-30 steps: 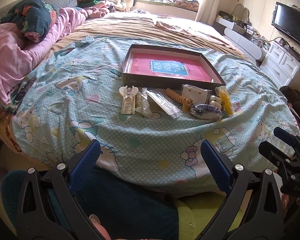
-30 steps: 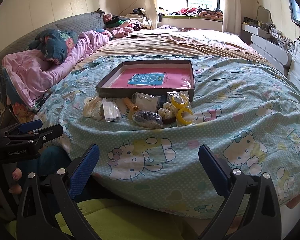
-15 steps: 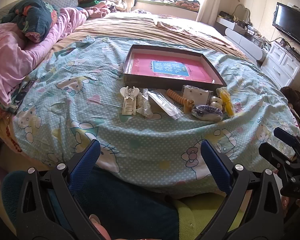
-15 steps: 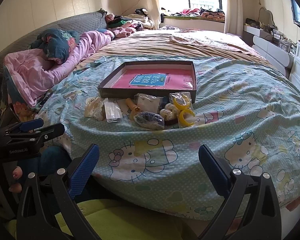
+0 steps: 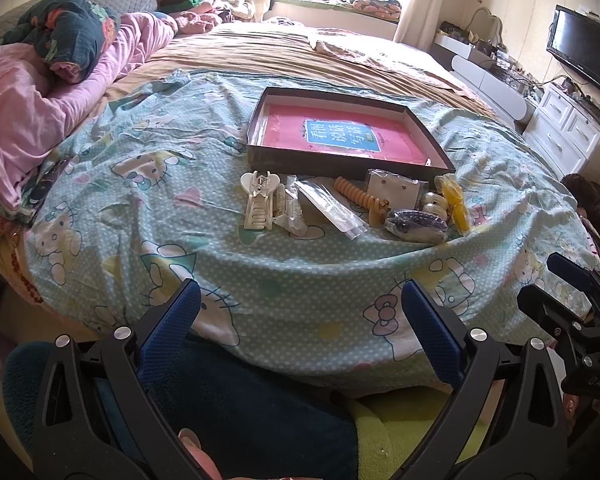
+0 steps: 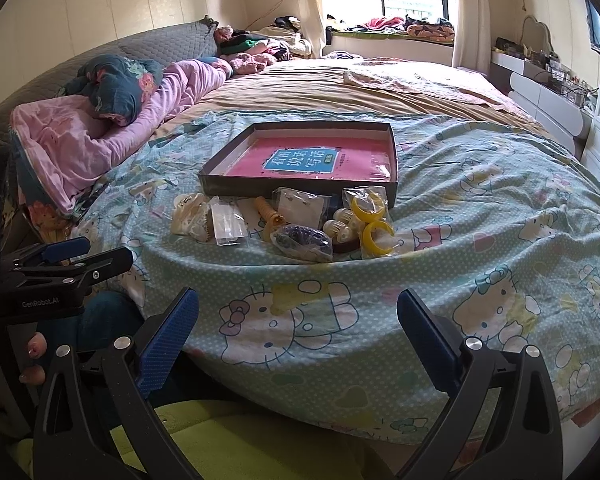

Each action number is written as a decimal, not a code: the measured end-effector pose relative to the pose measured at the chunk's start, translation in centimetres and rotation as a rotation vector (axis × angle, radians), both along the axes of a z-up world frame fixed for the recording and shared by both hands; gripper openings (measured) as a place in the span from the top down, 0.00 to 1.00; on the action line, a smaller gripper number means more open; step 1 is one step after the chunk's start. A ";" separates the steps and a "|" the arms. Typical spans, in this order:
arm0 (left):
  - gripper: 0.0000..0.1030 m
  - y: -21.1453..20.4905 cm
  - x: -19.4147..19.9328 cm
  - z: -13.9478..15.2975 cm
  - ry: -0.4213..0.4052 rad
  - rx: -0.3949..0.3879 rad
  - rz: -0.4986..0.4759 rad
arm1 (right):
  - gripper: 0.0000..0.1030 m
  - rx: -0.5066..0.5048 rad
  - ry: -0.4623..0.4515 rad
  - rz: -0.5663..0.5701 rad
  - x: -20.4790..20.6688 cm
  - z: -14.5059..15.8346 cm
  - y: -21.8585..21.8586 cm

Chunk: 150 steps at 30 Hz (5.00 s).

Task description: Organize jewelry

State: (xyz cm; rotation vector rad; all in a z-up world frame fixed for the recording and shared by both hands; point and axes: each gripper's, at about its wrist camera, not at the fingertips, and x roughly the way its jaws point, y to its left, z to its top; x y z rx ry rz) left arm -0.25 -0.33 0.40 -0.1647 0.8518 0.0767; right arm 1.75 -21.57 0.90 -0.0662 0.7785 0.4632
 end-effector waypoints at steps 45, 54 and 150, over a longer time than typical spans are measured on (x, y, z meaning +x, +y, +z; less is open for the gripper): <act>0.49 7.2 13.2 -5.6 0.189 -0.085 0.049 | 0.04 -0.034 0.093 -0.084 14.1 -4.1 -2.3; 0.74 7.1 14.0 -6.3 0.184 -0.119 0.016 | 0.20 -0.024 0.168 -0.029 16.6 -7.1 -1.8; 0.16 7.9 22.2 1.5 -0.053 -0.119 -0.041 | 0.12 0.098 0.007 -0.122 21.2 -0.4 -1.0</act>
